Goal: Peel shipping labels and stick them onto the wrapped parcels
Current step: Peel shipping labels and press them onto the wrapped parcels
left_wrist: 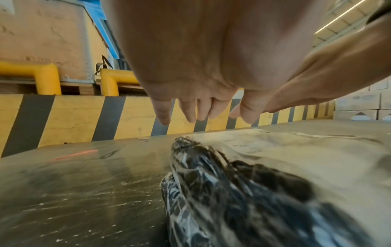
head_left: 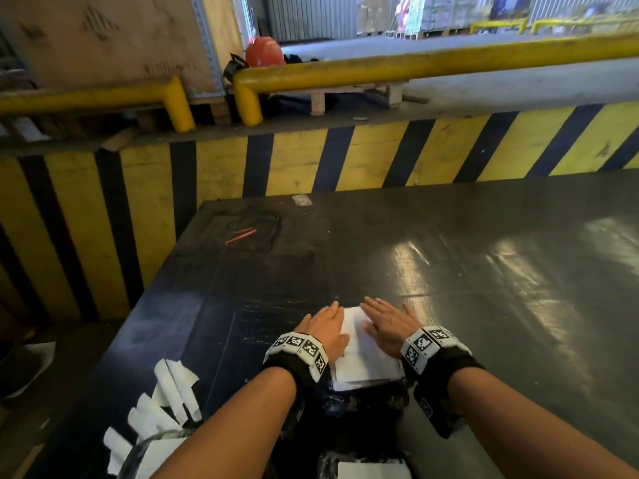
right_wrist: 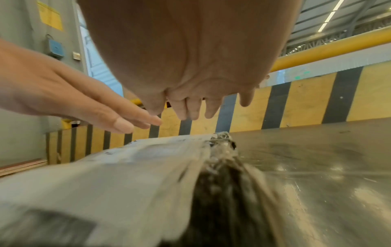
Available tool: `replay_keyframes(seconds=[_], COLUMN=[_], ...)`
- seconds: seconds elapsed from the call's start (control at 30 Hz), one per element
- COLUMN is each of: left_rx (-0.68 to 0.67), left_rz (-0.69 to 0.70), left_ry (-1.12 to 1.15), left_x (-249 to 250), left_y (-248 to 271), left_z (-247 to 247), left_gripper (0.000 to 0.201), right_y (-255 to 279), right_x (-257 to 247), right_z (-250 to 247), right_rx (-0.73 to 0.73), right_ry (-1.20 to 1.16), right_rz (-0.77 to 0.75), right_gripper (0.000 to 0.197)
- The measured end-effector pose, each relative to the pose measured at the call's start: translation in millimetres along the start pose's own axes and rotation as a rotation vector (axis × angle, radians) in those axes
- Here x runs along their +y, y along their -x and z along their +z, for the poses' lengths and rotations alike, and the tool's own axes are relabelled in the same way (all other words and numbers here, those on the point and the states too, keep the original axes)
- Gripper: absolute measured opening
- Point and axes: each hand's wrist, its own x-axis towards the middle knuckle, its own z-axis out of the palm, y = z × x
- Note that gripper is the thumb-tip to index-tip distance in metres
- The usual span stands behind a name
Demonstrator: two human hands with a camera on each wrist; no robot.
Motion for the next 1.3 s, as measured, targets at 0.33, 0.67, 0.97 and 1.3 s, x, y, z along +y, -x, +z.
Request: replay_keyframes(seconds=[0.33, 0.67, 0.97, 1.3], left_rx=[-0.039, -0.085, -0.091, -0.059], left_rz=[0.027, 0.039, -0.102, -0.192], left_ry=[-0.038, -0.013, 0.098, 0.456], left_x=[-11.3, -19.9, -33.8, -16.7], left_y=[-31.7, -36.9, -25.3, -4.6], left_z=[6.7, 0.7, -4.9, 21.5], left_gripper=[0.061, 0.061, 0.058, 0.071], right_y=[-35.9, -38.8, -25.1, 16.9], right_x=[2.9, -7.5, 18.7, 18.7], right_z=[1.7, -12.7, -18.2, 15.9], right_rx=[-0.062, -0.13, -0.08, 0.021], right_ry=[0.035, 0.063, -0.07, -0.414], right_rz=[0.081, 0.042, 0.171, 0.124], right_gripper=[0.052, 0.047, 0.039, 0.06])
